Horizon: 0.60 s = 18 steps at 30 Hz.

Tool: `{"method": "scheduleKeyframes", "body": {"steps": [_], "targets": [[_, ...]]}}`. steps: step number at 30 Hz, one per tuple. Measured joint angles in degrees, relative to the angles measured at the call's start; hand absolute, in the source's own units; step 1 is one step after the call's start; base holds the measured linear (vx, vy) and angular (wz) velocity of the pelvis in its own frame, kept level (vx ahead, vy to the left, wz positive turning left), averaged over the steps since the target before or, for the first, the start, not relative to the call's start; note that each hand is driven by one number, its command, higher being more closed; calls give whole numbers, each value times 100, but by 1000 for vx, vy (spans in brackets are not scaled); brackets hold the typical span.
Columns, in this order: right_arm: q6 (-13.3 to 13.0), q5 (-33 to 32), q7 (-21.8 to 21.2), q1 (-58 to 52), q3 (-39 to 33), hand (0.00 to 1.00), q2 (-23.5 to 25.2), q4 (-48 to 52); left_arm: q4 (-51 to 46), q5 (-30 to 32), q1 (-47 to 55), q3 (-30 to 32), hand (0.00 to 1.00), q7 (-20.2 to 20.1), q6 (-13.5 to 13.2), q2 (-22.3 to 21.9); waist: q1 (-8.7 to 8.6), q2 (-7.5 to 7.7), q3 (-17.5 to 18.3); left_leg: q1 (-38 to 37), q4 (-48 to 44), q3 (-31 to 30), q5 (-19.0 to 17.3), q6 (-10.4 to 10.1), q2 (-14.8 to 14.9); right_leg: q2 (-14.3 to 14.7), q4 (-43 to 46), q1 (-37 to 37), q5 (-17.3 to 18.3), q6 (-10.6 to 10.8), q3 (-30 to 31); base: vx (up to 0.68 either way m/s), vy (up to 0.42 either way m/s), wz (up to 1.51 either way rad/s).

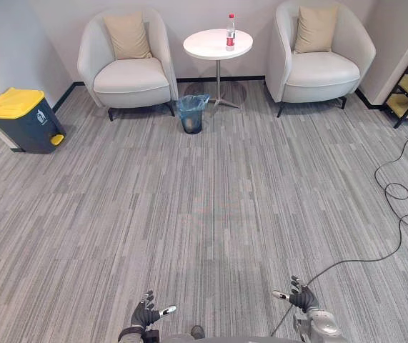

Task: Gather rubbish on tea table into small bin, then transfer packed bag to large trash can.

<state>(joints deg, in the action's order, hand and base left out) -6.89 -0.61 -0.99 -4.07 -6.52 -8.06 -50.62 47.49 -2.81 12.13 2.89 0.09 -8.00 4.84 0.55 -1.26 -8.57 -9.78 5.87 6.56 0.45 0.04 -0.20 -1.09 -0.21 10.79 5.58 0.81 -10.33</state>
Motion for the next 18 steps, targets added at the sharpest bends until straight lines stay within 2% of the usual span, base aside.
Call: {"method": "scheduleKeyframes", "body": {"steps": [18], "targets": [[-3, 53, 30, -3, -212, 0, -192, 312, -416, -217, 26, 249, 0, 11, 13, 29, 2, -13, -85, -1, -27, 68, -13, -12, 10, 9, -3, -20, -4, -7, 77, -6, -5, -1]]}}
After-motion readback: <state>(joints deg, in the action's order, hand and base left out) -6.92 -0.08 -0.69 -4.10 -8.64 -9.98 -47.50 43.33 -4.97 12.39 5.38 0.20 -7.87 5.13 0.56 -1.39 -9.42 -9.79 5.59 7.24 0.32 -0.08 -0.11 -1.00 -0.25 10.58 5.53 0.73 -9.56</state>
